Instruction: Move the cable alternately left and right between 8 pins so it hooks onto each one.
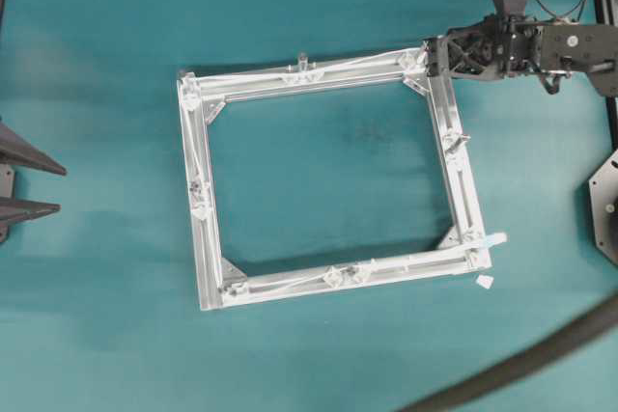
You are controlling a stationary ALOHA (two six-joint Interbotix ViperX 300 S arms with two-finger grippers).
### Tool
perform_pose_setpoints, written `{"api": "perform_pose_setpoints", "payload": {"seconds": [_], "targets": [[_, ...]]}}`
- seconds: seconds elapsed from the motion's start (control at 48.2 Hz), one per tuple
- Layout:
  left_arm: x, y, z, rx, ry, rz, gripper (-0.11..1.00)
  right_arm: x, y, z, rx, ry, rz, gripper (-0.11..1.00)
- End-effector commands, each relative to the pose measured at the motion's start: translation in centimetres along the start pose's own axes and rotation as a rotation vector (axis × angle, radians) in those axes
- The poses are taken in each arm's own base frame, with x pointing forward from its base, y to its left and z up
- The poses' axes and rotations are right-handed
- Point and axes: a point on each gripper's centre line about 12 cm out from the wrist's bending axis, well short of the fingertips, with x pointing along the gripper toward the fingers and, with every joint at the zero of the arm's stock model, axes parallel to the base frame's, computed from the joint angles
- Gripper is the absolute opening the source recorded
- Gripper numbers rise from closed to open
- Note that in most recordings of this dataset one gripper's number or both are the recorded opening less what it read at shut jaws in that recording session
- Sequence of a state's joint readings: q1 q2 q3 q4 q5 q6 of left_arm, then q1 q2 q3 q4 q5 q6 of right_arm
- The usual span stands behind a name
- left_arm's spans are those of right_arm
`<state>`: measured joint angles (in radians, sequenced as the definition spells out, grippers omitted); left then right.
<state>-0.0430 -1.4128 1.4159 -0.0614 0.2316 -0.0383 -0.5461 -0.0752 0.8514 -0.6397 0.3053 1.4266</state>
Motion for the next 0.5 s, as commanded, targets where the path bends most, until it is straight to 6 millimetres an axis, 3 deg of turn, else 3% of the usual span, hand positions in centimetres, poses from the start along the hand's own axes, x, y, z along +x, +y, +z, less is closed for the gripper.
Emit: {"api": "perform_pose_setpoints", "payload": {"seconds": [0.0, 0.477], "targets": [[0.04, -0.06, 0.49, -0.004, -0.006, -0.001, 0.65, -0.15, 0.35, 0.05, 0.01, -0.001, 0.01, 0.15], [0.04, -0.06, 0.49, -0.004, -0.006, -0.001, 0.65, -0.85, -0.39, -0.2, 0.054, 0.005, -0.021, 0.15]]}}
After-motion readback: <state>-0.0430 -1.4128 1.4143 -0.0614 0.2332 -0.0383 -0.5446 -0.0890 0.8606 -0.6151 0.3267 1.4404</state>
